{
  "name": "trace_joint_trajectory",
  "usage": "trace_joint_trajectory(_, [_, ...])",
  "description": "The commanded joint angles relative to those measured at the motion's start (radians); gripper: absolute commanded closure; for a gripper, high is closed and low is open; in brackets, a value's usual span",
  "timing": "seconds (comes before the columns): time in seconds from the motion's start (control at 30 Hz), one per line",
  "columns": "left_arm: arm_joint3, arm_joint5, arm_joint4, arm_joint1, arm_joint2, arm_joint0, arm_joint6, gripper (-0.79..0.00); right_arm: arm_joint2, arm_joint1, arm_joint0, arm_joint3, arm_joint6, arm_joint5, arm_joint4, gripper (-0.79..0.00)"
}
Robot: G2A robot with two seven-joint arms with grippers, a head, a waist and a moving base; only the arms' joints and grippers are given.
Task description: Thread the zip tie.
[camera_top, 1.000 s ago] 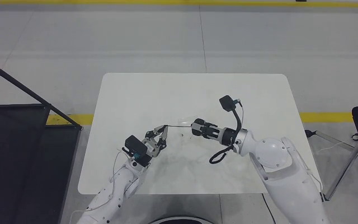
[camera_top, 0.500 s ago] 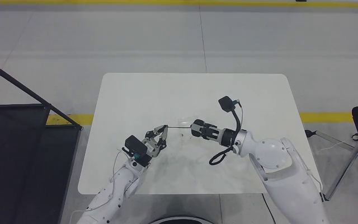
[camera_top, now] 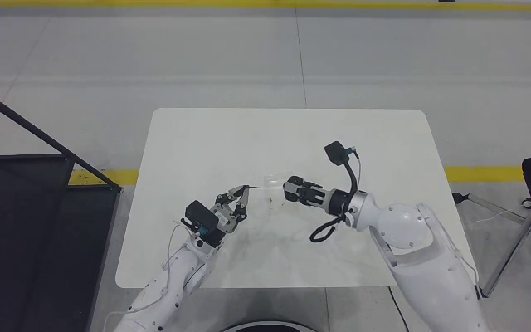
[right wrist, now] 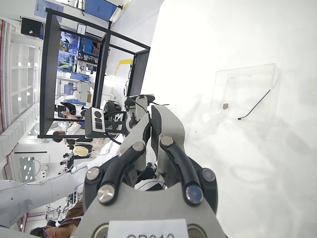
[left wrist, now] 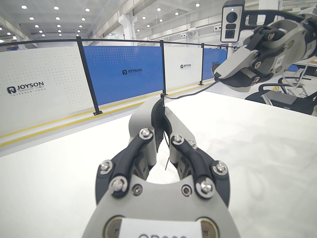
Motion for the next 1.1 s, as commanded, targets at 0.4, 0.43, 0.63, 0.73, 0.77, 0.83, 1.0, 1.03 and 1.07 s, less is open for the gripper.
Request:
trace_joint_trajectory(0.4, [0.0,0.0,0.0,0.0,0.0,0.0,0.0,0.0,-0.007,-0.001,0.002,0.001,-0.007,-0.011,0.009,0.0])
trace_joint_trajectory(0.43, [0.0,0.0,0.0,0.0,0.0,0.0,0.0,0.0,-0.007,-0.001,0.002,0.002,-0.007,-0.013,0.011,0.0])
trace_joint_trajectory(0.63, [0.0,0.0,0.0,0.0,0.0,0.0,0.0,0.0,-0.003,-0.001,-0.003,0.001,-0.012,-0.027,0.023,0.0])
trace_joint_trajectory(0.73, [0.0,0.0,0.0,0.0,0.0,0.0,0.0,0.0,-0.001,0.0,-0.007,0.001,-0.013,-0.04,0.03,0.0])
trace_joint_trajectory(0.77, [0.0,0.0,0.0,0.0,0.0,0.0,0.0,0.0,0.0,0.0,-0.008,0.0,-0.014,-0.045,0.033,0.0])
trace_joint_trajectory(0.83, [0.0,0.0,0.0,0.0,0.0,0.0,0.0,0.0,0.001,0.0,-0.011,-0.001,-0.014,-0.055,0.04,0.0])
trace_joint_trajectory(1.0, [0.0,0.0,0.0,0.0,0.0,0.0,0.0,0.0,0.011,0.001,-0.024,-0.004,-0.025,-0.091,0.051,0.0])
trace_joint_trajectory(1.03, [0.0,0.0,0.0,0.0,0.0,0.0,0.0,0.0,0.013,0.002,-0.026,-0.005,-0.026,-0.097,0.053,0.0])
trace_joint_trajectory(1.07, [0.0,0.0,0.0,0.0,0.0,0.0,0.0,0.0,0.015,0.002,-0.028,-0.005,-0.026,-0.1,0.054,0.0])
